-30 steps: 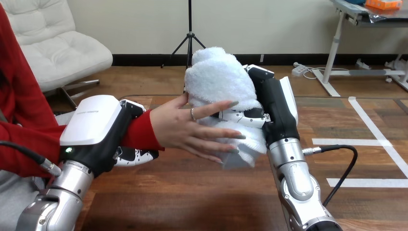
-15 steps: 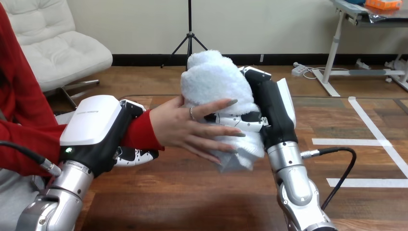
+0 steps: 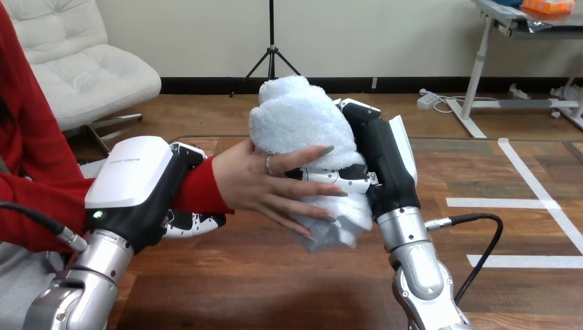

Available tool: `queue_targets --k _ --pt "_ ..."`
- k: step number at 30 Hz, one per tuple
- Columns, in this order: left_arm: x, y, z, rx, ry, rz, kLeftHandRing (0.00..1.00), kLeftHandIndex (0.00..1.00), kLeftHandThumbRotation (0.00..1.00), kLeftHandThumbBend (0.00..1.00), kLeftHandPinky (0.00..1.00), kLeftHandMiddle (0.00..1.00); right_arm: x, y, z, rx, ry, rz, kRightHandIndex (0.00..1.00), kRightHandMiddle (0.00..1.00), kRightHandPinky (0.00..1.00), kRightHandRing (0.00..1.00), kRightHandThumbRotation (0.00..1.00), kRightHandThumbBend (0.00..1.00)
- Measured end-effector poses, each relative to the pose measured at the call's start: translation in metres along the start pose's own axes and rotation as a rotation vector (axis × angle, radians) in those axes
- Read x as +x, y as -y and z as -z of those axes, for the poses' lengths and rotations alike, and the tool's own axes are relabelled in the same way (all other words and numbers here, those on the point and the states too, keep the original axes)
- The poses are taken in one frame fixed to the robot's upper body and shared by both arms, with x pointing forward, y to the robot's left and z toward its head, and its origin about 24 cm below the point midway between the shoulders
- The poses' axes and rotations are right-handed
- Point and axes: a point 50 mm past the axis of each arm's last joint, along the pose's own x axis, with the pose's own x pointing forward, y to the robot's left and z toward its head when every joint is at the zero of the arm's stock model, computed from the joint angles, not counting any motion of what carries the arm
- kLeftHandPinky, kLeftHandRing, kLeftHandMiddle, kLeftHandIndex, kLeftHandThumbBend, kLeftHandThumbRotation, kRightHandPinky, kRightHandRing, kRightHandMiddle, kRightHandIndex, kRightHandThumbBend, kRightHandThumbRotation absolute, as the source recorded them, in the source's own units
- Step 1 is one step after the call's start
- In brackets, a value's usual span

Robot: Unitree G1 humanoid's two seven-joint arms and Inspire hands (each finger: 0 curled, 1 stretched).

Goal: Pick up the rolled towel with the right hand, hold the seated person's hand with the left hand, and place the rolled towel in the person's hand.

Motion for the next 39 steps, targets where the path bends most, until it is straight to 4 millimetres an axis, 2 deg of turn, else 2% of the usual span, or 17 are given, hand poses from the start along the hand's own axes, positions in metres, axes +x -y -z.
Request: queue_targets --k 25,39 --pt "0.0009 0.0032 -0.0028 -0.023 -0.001 0.005 0.28 0.34 0.00 0.66 0.24 0.34 -0.0034 0.0013 -0.0043 0.012 0.022 -0.020 0.40 0.31 0.18 0.23 0.00 0.76" --pt "0.0009 0.0034 -0.0029 -0.024 -0.001 0.008 0.29 0.34 0.00 0.66 0.24 0.34 -0.0022 0.0016 -0.0053 0.011 0.021 -0.030 0.40 0.32 0.19 0.24 0.00 0.75"
